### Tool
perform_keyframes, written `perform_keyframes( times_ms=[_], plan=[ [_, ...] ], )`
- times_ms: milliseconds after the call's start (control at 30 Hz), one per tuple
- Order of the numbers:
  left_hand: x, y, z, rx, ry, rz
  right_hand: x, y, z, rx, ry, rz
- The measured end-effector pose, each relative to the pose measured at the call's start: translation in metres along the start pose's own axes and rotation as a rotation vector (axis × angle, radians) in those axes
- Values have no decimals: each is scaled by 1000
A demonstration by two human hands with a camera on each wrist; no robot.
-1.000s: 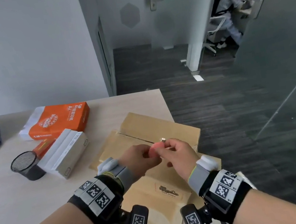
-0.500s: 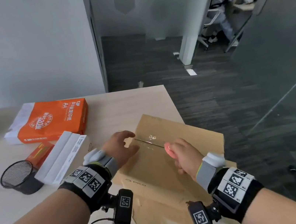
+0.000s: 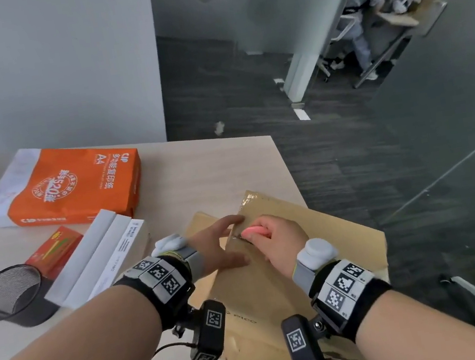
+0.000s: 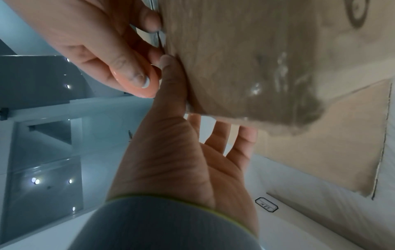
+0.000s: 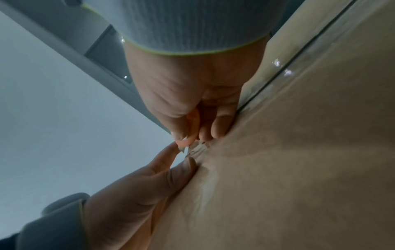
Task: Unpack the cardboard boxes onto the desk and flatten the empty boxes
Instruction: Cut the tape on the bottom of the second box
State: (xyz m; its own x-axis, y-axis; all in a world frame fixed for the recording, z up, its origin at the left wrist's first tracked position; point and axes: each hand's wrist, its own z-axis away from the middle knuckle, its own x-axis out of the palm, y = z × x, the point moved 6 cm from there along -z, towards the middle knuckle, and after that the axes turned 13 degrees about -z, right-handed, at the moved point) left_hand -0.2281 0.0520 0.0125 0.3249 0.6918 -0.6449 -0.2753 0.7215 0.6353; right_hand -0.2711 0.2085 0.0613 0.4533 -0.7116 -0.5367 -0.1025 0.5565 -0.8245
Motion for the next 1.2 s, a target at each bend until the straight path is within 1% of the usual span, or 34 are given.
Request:
perform_keyframes(
  times_ms=[67,200,333,500,767,1000,1200],
  plan=[
    [1,-5,-3,5,-7,35,5,-1,-6,-26,1,34],
    [4,-7,-6,24,-2,57,8,-1,-12,-16,3,19],
    [7,-9,-10,16,20,51,8,3,-11,-50,23,-5],
    [11,-10,-12,10,10,52,10,6,-13,-81,25,-2],
    [6,-4,-9,-17,3,16,11,4,-10,-124,-21,42],
    [3,1,-6,-39,-11,-25,13,1,-11,-136,-46,100],
    [3,4,-5,-54,-30,-55,8,1,-7,-140,-61,209]
  ],
)
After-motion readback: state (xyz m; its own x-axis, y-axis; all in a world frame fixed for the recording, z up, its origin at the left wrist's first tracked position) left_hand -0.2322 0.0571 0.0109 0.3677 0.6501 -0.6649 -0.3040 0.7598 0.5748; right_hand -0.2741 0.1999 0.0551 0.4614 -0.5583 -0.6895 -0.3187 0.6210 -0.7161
